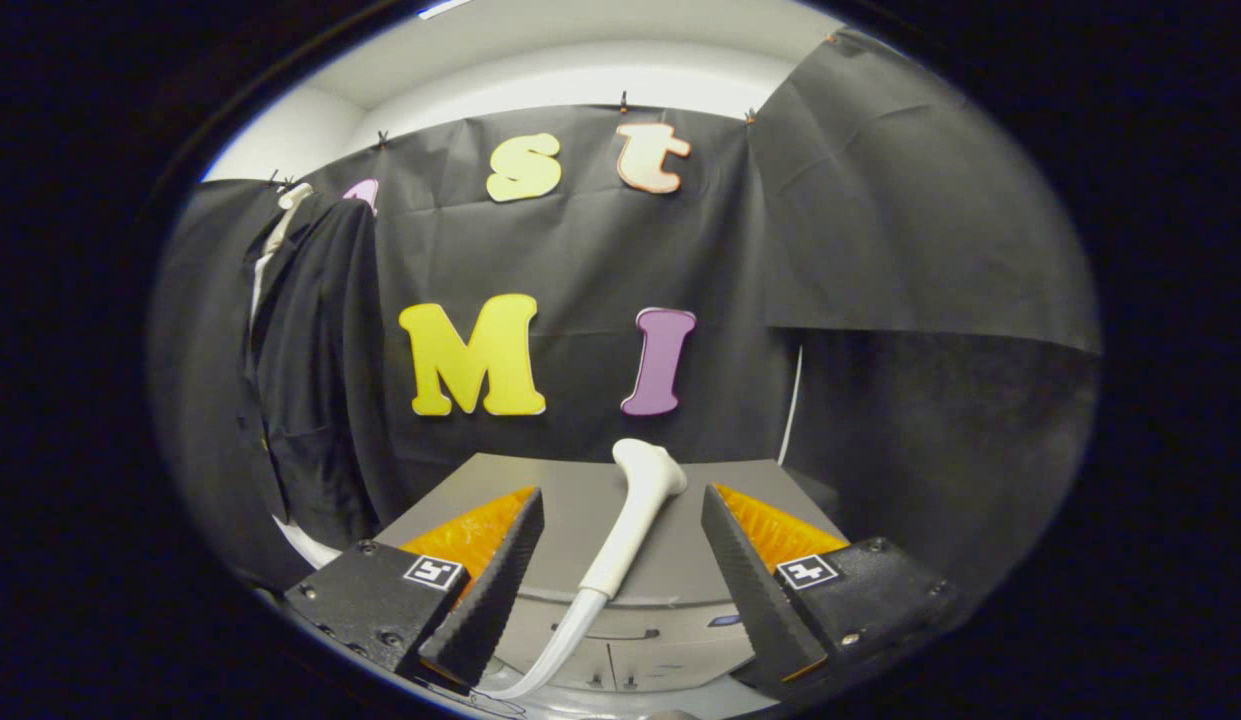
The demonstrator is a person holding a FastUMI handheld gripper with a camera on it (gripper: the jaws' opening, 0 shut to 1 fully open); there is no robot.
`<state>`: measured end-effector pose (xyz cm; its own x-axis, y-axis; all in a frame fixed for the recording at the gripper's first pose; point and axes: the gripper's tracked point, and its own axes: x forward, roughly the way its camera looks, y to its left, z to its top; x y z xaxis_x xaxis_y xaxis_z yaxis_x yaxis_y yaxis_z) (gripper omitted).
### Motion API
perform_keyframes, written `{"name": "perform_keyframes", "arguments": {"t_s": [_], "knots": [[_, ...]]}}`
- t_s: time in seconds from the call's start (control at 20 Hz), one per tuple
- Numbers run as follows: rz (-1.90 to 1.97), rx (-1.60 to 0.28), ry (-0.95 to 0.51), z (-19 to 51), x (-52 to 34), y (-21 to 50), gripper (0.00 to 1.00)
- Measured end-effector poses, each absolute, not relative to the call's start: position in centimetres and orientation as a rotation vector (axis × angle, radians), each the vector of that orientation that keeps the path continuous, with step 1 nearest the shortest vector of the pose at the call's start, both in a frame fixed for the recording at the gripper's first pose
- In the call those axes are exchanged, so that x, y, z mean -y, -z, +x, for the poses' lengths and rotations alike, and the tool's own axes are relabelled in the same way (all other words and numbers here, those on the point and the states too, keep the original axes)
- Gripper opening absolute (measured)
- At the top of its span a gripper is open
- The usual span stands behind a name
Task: Iron the clothes twice with a garment steamer, once on the left side and once on the right side.
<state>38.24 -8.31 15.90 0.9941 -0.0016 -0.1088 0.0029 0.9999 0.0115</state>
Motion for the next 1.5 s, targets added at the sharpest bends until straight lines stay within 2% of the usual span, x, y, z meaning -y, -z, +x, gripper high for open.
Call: {"name": "perform_keyframes", "arguments": {"t_s": [0.2,0.45,0.55,0.75,1.0,1.1,1.3,1.5], "knots": [[0.021,-0.267,0.002,45.6,9.3,-11.9,0.99],[0.048,-0.423,0.026,50.4,11.3,-6.8,0.96],[0.092,-0.455,-0.011,51.1,11.1,-6.0,0.90],[0.113,-0.492,-0.032,51.4,9.7,-5.6,0.68],[0.243,-0.520,-0.073,51.4,9.5,-5.1,0.55],[0.288,-0.501,-0.086,51.4,9.2,-5.5,0.45],[0.283,-0.407,-0.110,49.9,8.3,-8.0,0.37],[0.270,-0.308,-0.126,45.8,7.3,-10.9,0.36]]}}
